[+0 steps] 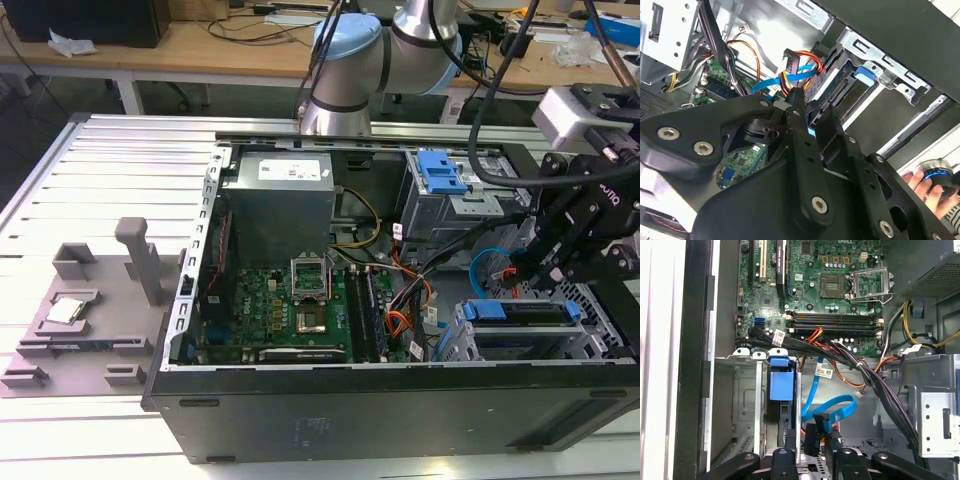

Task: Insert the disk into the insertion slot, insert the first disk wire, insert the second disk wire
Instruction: 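Insert the first disk wire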

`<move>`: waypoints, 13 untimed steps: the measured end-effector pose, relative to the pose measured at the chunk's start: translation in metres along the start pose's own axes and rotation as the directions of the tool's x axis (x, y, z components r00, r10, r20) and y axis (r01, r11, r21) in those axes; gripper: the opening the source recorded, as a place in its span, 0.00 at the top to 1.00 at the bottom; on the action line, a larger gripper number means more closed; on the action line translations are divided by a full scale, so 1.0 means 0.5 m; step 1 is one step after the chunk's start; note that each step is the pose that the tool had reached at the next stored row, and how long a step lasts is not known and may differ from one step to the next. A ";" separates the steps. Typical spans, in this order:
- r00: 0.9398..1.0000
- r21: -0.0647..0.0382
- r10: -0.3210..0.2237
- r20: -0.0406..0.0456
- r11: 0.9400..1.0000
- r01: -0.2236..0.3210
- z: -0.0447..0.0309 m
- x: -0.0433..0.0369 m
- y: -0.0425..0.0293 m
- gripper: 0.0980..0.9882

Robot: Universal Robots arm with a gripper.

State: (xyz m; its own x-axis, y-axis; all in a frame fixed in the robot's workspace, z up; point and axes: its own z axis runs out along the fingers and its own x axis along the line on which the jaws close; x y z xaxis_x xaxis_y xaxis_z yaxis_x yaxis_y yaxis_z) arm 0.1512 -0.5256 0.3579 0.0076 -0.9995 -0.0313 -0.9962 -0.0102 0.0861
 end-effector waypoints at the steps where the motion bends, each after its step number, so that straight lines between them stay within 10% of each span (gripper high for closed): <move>1: 1.000 0.000 0.000 -0.003 1.000 0.000 0.000 0.000 0.000 0.70; 13: 0.999 0.000 0.003 -0.036 1.000 -0.003 0.000 0.000 -0.005 0.90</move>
State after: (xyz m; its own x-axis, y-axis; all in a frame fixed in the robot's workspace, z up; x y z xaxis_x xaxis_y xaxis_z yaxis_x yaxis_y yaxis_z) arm 0.1536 -0.5258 0.3579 0.0076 -1.0000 0.0046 -0.9962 -0.0072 0.0866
